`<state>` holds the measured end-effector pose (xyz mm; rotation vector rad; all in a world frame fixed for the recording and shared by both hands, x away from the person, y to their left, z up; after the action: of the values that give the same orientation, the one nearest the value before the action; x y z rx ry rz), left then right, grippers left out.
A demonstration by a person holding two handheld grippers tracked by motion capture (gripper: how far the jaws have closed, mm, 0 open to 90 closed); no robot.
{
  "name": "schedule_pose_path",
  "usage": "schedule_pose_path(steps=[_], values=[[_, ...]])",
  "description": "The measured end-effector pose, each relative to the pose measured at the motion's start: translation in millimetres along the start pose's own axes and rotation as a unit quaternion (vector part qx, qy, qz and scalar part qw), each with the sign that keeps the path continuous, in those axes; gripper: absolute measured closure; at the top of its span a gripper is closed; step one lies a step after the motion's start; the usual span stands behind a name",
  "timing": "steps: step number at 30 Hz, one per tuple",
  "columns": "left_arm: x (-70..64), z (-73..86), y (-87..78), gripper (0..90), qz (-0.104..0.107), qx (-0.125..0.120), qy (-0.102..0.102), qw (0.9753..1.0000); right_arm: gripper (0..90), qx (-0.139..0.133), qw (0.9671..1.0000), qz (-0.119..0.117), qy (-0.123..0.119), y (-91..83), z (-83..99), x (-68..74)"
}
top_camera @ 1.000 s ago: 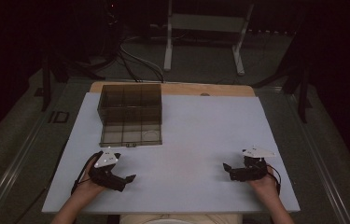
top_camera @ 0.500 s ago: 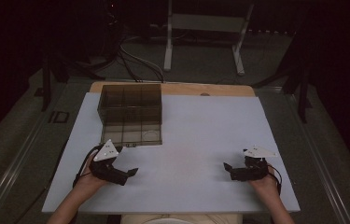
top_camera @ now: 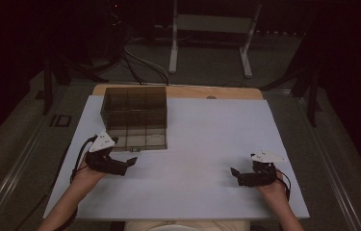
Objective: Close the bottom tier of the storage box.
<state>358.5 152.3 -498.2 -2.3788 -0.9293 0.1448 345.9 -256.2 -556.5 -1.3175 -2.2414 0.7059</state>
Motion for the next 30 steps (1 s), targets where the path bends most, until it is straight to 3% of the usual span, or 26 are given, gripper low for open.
schedule_pose_path(steps=[4,11,22,30], values=[[9.3,-3.3,0.0,0.7,-0.016,-0.004,-0.024,0.9996,1.3,0.0,1.0,-0.001,0.001,-0.3,0.1,0.4],[21.8,-0.4,4.1,0.7,-0.052,-0.002,-0.048,0.9975,1.3,0.0,1.0,-0.002,0.002,-0.2,0.1,0.0],[23.9,13.0,16.3,0.8,-0.079,0.019,-0.057,0.9951,1.3,-0.003,1.0,-0.003,0.006,-0.8,-0.3,-1.1],[20.6,26.7,25.9,0.7,-0.084,0.037,-0.058,0.9941,1.3,-0.003,1.0,-0.003,0.007,-0.9,-0.4,-1.2]])
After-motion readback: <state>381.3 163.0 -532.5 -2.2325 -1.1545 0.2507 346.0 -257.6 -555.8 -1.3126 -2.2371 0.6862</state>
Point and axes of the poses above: each handheld gripper's, and its own axes: y roughly forward along the jaws, z roughly out of its underside, x roughly to its left, the point moved 9 cm from there along y, roughly forward along the jaws, and after that the axes turned 9 degrees about y, right-handed, at the moved point
